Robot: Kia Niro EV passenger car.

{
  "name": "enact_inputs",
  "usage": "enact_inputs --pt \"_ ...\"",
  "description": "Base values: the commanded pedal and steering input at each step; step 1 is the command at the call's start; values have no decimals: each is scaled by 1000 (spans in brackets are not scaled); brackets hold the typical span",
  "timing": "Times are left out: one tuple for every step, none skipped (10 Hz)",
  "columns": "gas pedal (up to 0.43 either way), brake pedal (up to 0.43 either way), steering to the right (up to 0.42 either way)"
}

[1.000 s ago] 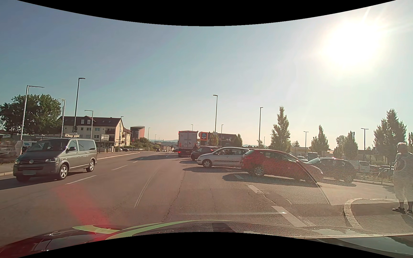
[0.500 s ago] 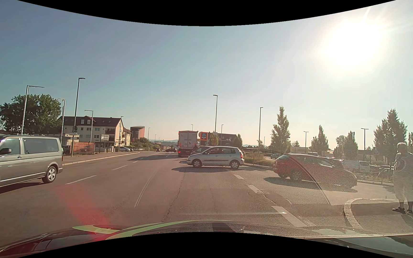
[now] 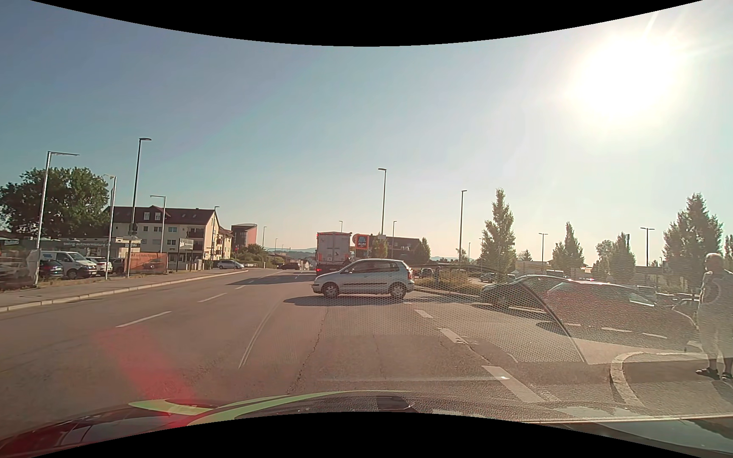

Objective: Follow the waypoints while adhering to traffic rules and regulations

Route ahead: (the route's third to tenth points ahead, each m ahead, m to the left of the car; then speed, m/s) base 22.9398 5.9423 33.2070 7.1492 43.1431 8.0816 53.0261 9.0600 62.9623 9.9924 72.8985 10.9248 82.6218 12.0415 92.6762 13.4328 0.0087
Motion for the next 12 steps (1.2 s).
enact_inputs --pt "0 220 -11" --pt "0 220 -11" --pt "0 220 -11" --pt "0 220 -11" --pt "0 220 -11" --pt "0 220 -11" --pt "0 220 -11" --pt "0 220 -11" --pt "0 220 -11" --pt "0 220 -11" --pt "0 220 -11" --pt "0 220 -11"
